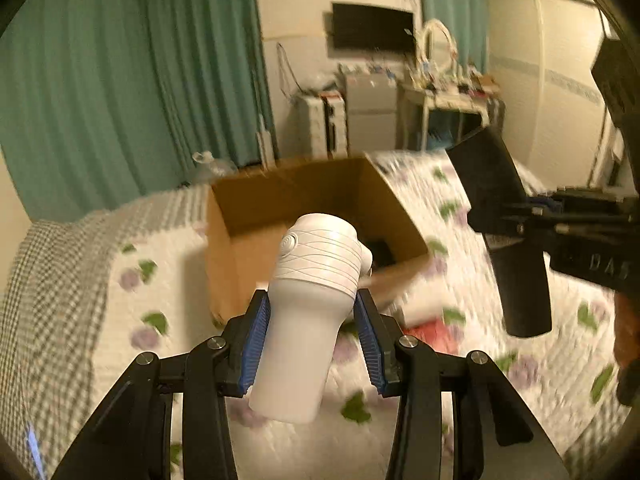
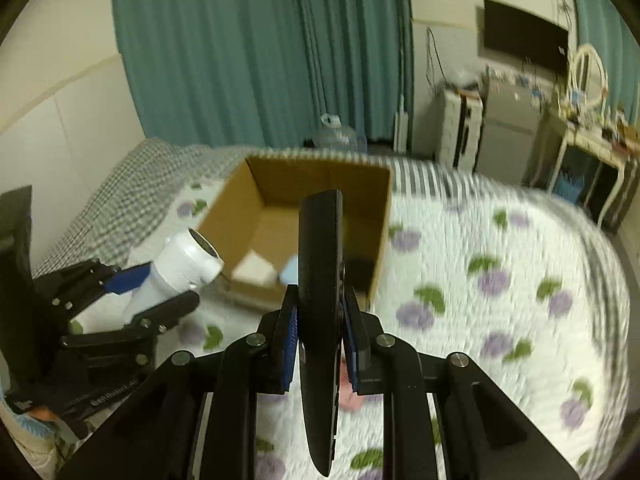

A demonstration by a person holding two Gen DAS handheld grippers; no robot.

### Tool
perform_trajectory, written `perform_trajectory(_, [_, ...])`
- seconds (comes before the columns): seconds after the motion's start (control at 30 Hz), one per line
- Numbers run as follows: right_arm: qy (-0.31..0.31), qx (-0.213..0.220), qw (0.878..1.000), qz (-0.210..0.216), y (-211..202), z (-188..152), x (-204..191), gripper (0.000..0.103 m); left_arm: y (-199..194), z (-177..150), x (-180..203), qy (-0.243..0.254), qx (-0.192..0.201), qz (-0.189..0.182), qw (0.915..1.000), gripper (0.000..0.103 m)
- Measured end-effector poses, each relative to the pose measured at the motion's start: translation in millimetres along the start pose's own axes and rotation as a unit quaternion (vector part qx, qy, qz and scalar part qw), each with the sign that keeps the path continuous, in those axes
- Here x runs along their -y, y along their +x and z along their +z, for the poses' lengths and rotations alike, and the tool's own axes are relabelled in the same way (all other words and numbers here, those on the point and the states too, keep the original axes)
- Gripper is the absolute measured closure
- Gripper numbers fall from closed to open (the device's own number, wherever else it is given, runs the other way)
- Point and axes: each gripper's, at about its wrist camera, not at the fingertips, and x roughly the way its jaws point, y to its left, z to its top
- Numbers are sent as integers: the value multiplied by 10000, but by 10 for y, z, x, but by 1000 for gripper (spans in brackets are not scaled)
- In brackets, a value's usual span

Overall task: Organize rigid objects
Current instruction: 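Lower the hair dryer and remote into the box and open both tools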

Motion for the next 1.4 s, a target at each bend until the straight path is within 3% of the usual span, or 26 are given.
perform_trajectory(0.13, [-101, 200, 9997, 94, 87, 347, 6, 84, 130, 339, -234, -280, 135, 220, 9993, 60])
perform_trajectory(0.3, [-178, 289, 9993, 158, 373, 679, 60, 84, 634, 614, -419, -392, 27, 442, 9982, 60])
perform_trajectory(0.47, [-175, 238, 9993, 232, 768, 817, 121, 84, 1221, 647, -465, -371, -224, 490, 9979, 60])
perform_trajectory(0.67, [-111, 21, 9995, 310, 1154, 717, 197, 84, 1580, 531, -421, -259, -469, 460, 9975, 59])
perform_trajectory(0.83, [-84, -106, 9994, 307, 1227, 635, 239, 84, 1605, 457, -397, -299, -472, 338, 9979, 56])
perform_trajectory(0.97, [-164, -149, 9993, 296, 1191, 697, 229, 84, 1435, 554, -377, -276, -272, 650, 9971, 42])
perform_trajectory(1.23, [-976, -752, 9906, 600, 1650, 815, 36, 84, 1128, 558, -596, -612, -124, 949, 9935, 38])
perform_trajectory(1.4, [-703, -1066, 9898, 629, 1983, 707, -8, 84, 1188, 492, -648, -723, -153, 897, 9932, 38])
